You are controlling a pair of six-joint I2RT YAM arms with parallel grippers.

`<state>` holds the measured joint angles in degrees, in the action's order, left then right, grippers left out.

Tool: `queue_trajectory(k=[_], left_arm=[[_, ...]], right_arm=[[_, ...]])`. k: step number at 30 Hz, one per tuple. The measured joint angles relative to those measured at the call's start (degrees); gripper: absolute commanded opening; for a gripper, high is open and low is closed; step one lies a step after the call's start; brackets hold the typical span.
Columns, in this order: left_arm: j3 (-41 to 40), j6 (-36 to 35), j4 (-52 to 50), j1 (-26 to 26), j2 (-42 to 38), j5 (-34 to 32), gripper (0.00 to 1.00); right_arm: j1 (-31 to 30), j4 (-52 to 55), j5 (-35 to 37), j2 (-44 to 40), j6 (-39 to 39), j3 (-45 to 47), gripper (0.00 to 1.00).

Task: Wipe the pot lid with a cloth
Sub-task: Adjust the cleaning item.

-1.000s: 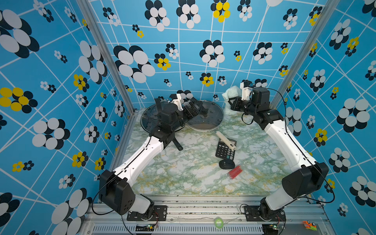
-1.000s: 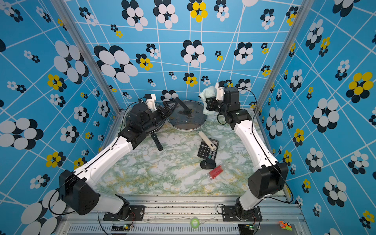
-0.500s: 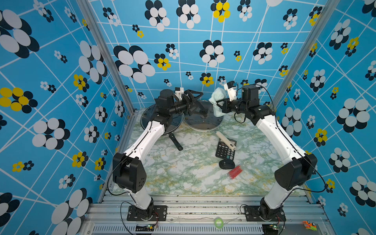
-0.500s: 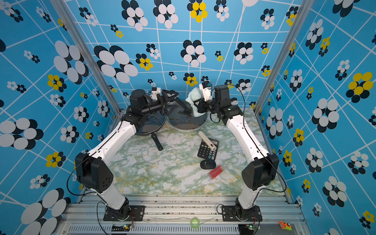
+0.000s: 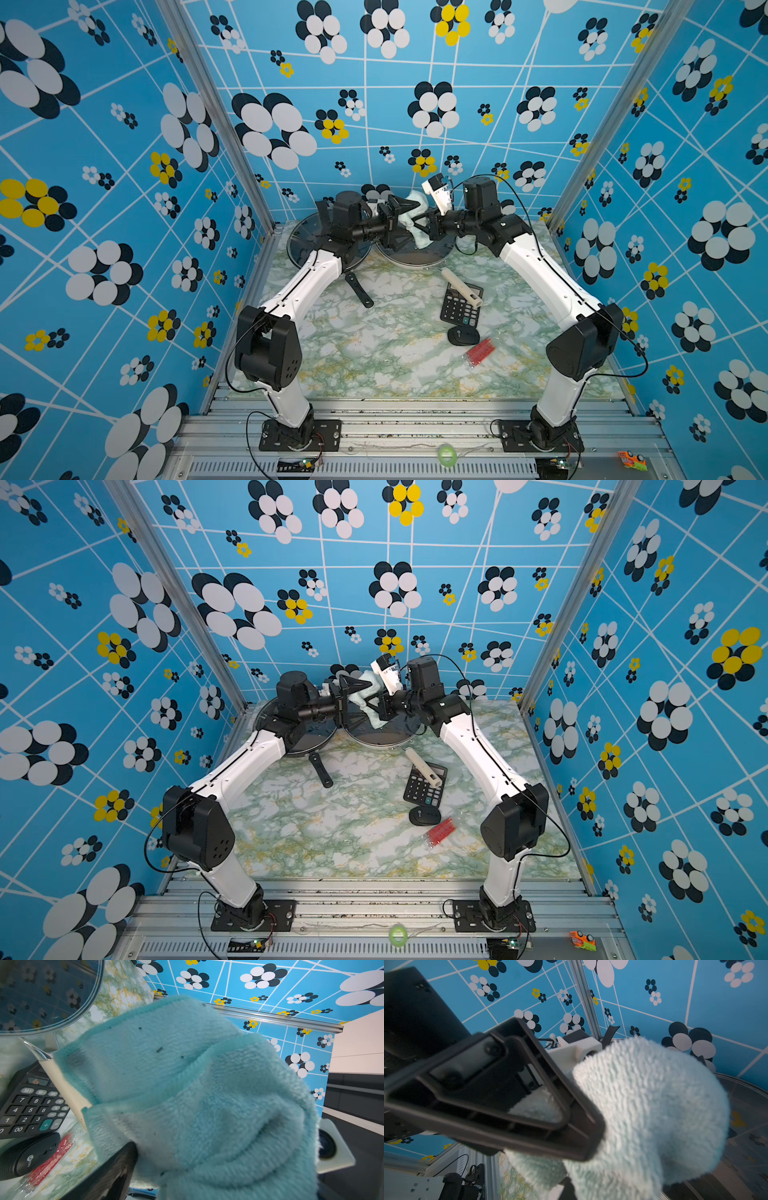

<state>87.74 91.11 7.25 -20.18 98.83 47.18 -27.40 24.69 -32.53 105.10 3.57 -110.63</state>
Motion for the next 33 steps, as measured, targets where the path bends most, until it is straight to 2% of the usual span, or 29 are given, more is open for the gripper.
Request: queue_trajectory(k=[15,18,28,33], left_arm=[[-3.54,4.92,0.13,0.07,-1.79,-0.76,1.00],[-4.42,5.38,0.11,0.20,-1.90,-1.55,0.94],[-5.09,6.45,1.84,0.31,-2.16,-3.50,0.67],[-6.14,6.88,3.34,0.72,-2.89,-4.57,0.56]], right_arm=[[-3.08,-1.29,-1.44,0.22,-0.37,0.79,0.10],[-3.52,-2.58,-1.33,-1.03,0.00,3.82,0.11],[-3.89,-3.80,0.09,-1.36,1.25,4.46,0.41],[-4.13,-3.54,0.48,1.01,1.90,1.55,0.49]])
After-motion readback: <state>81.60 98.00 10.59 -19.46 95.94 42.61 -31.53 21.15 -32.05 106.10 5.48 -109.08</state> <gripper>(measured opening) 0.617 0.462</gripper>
